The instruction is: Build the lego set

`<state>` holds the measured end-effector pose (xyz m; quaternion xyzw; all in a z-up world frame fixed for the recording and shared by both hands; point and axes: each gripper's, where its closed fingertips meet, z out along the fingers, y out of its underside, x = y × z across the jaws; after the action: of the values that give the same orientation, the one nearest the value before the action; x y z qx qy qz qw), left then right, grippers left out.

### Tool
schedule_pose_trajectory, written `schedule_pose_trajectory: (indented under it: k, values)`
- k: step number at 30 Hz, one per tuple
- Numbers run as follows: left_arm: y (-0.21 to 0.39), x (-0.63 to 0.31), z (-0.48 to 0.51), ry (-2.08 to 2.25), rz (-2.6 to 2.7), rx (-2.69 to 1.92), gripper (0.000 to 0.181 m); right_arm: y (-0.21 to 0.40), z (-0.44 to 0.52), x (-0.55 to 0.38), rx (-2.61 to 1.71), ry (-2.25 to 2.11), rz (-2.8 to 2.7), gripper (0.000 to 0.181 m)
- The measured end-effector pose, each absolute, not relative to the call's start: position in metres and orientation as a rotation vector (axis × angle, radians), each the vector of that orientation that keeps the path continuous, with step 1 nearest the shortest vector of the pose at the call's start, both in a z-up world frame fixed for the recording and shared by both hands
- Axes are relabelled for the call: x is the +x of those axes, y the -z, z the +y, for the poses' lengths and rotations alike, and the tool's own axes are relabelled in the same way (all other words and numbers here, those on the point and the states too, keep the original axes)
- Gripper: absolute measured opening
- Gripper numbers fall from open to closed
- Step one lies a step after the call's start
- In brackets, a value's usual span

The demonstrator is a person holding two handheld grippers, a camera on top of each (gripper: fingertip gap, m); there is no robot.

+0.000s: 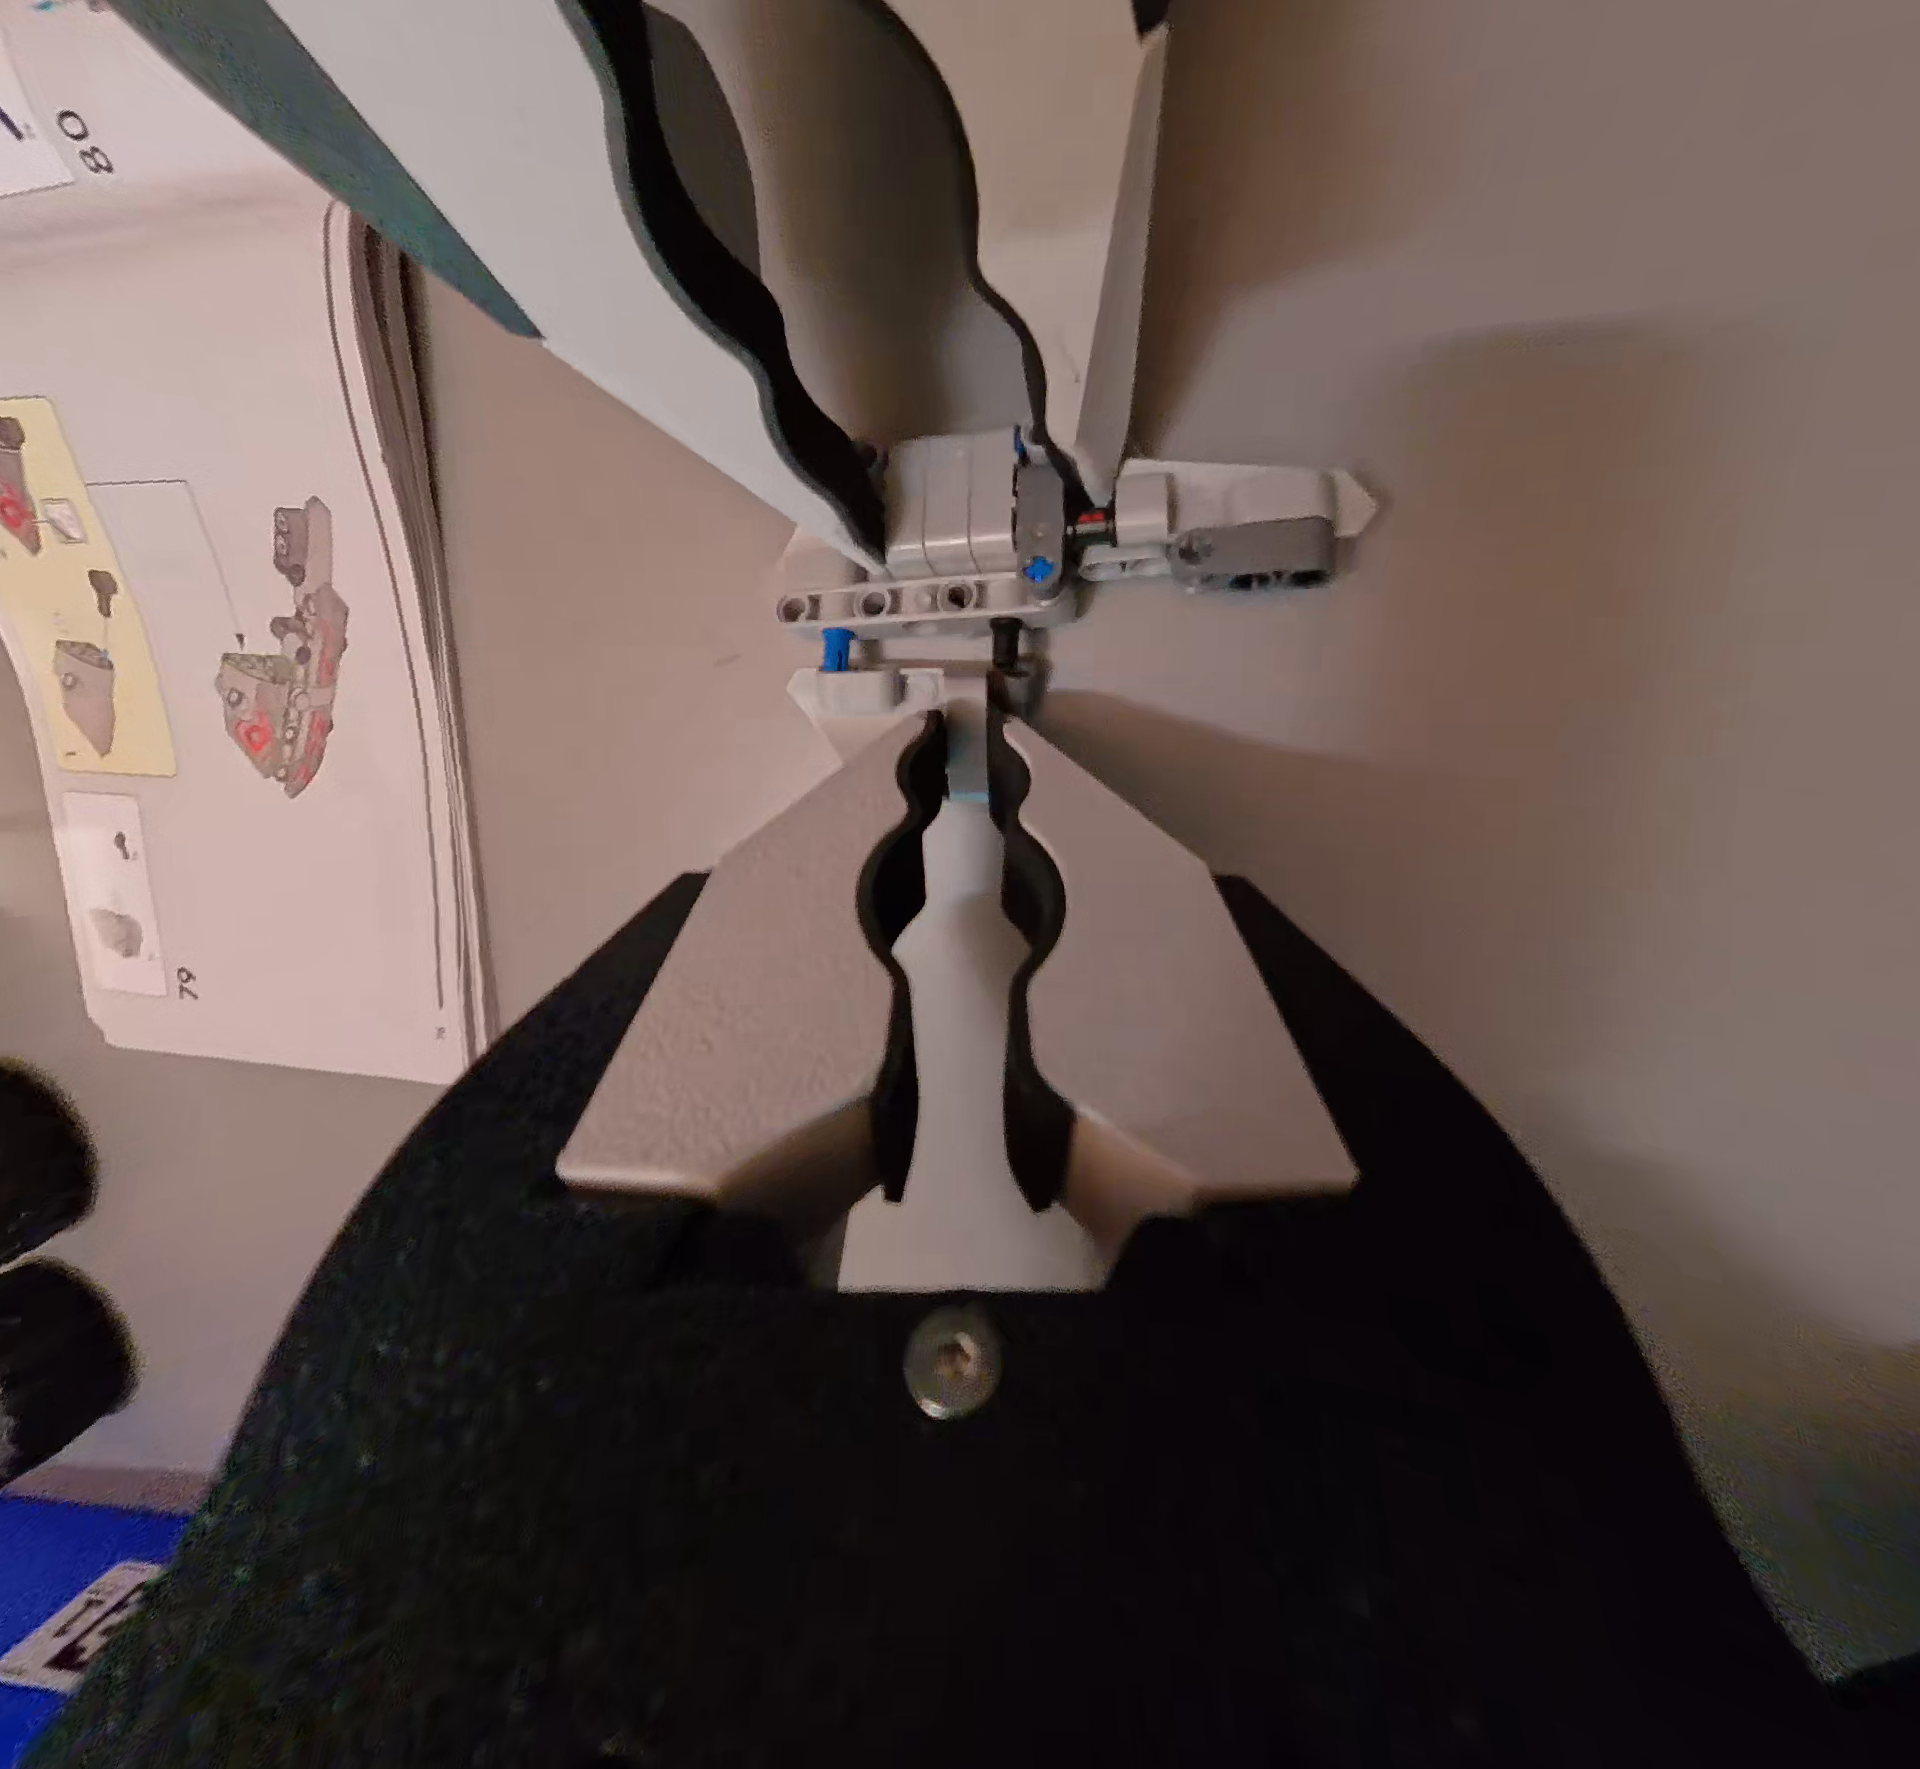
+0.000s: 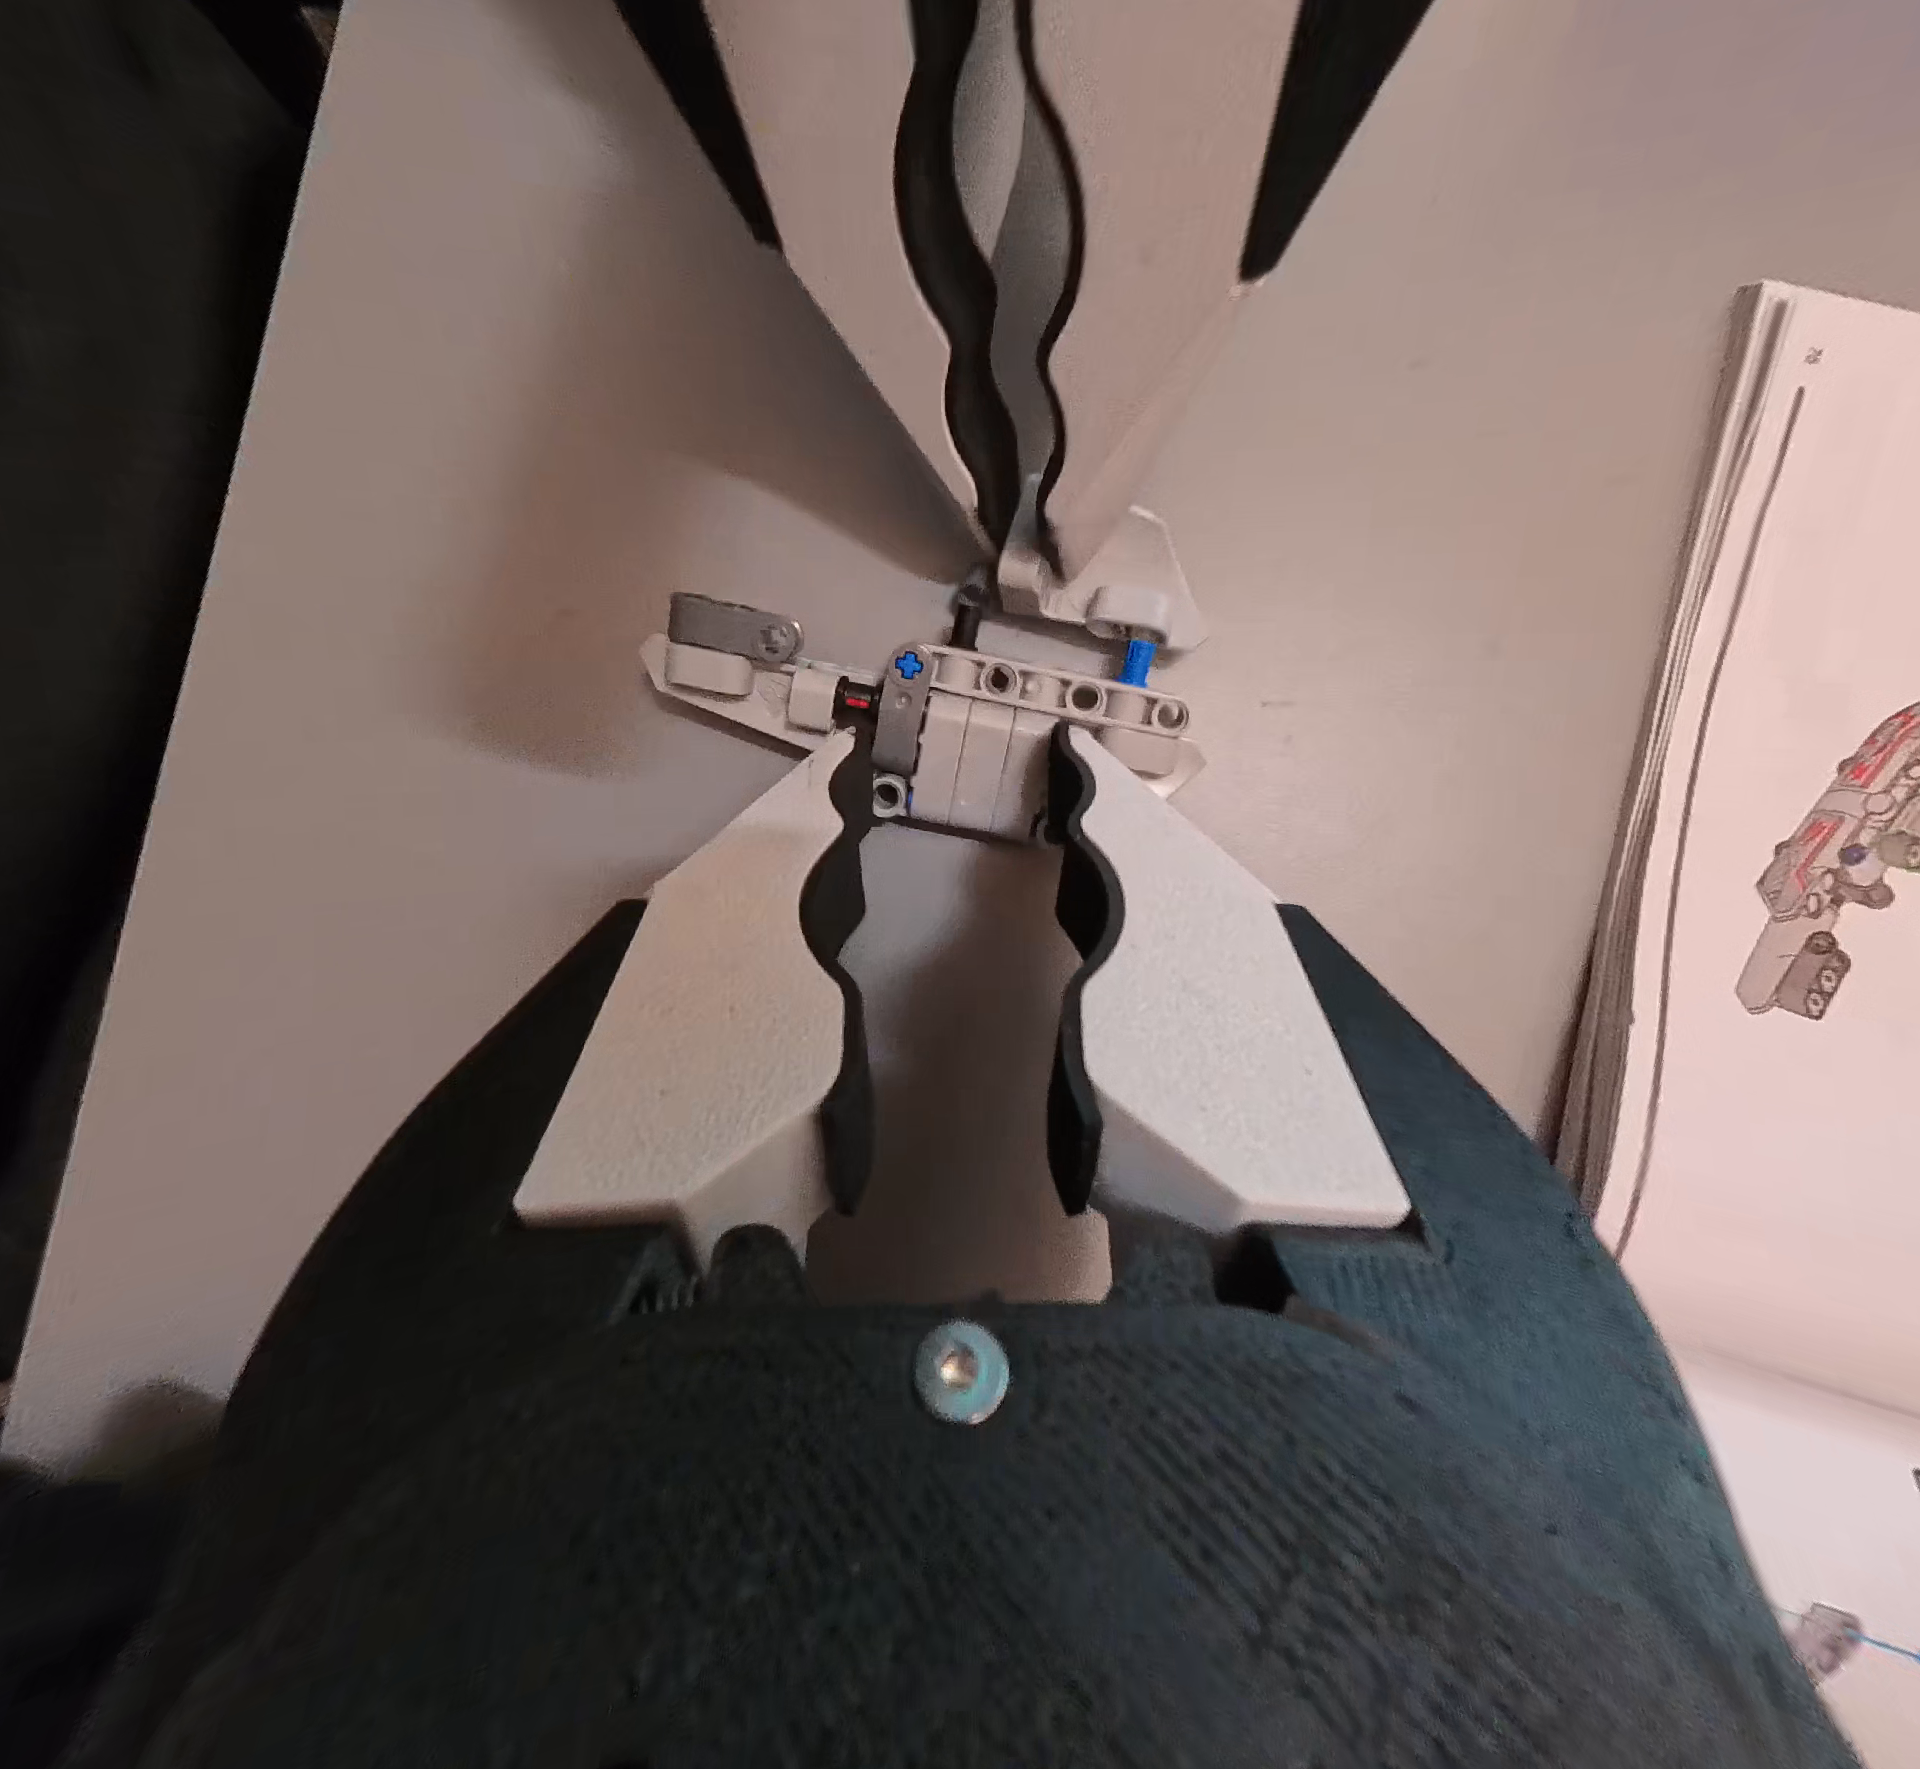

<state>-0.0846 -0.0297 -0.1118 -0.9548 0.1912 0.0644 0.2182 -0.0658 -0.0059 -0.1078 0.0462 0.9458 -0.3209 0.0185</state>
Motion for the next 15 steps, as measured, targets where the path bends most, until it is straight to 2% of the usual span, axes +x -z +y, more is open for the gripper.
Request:
schedule_pose_trajectory:
  k: [8, 15]
  values:
    - [0.1116, -0.0860, -0.0311, -0.189, 0.699, -2.677, 0.005, 0.1058, -0.0063, -0.0665, 0.145, 0.976, 2.904, 0.032]
    - [0.1093, -0.0862, -0.0249, -0.383, 0.882, -2.730, 0.007, 0.1071, -0.0075, -0.0709, 0.153, 0.913, 2.957, 0.032]
